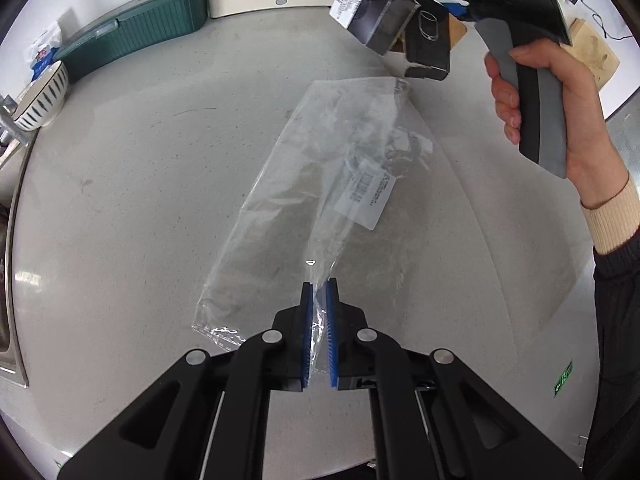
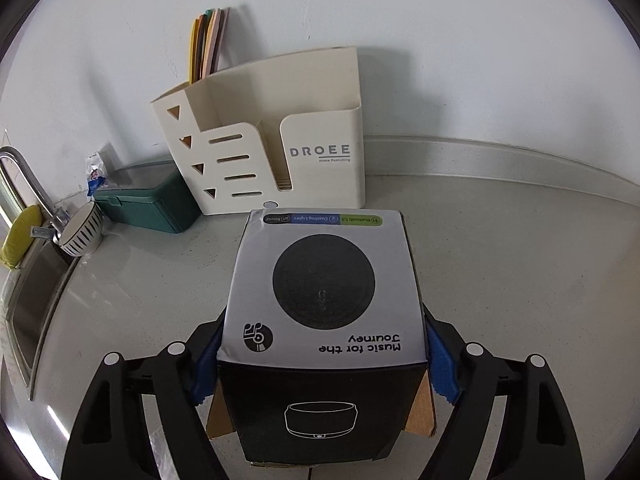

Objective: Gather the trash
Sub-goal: 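Carry the plastic bag and black box down toward the wastebasket with both grippers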

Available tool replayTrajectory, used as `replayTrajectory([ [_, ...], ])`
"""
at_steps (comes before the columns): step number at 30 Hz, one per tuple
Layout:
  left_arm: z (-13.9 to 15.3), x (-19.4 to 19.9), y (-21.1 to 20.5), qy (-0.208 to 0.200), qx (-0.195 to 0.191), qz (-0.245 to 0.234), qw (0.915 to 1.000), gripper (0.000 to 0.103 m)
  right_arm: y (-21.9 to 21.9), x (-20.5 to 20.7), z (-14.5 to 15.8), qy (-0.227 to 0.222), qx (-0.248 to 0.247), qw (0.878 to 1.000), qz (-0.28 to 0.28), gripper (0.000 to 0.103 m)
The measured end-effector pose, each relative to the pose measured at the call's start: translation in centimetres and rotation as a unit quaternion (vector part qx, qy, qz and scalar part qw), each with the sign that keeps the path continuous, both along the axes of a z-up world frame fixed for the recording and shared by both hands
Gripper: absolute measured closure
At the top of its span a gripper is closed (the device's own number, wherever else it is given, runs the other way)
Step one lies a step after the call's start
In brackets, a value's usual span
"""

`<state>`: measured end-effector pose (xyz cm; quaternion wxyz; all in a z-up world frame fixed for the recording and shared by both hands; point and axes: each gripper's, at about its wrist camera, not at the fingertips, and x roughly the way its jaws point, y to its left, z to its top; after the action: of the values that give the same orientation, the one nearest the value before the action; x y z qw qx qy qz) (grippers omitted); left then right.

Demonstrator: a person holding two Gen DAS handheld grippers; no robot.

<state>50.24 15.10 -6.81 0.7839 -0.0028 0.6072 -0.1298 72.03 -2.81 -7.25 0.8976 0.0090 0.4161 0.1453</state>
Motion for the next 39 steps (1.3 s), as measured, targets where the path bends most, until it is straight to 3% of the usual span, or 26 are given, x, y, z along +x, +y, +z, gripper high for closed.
replayTrajectory([
  [13,5.8,-4.5,1.5,-0.041,-0.001,0.032,0.9987,0.099,-6.3,-10.2,5.1,-0.04,0.032,0.999,0.013,0.021],
  [26,12.3,-12.8,1.1,-0.084,-0.026,0.035,0.9955,0.099,-12.1,-25.9,9.2,-0.074,0.063,0.995,0.034,0.02],
  [32,15.5,-18.4,0.1,-0.115,-0.031,0.02,0.9926,0.099,-14.7,-33.9,9.6,-0.084,0.074,0.993,0.037,0.02],
  [39,17.7,-24.9,-1.6,-0.137,-0.032,-0.009,0.9901,0.099,-16.7,-42.0,7.7,-0.081,0.078,0.993,0.035,0.02],
])
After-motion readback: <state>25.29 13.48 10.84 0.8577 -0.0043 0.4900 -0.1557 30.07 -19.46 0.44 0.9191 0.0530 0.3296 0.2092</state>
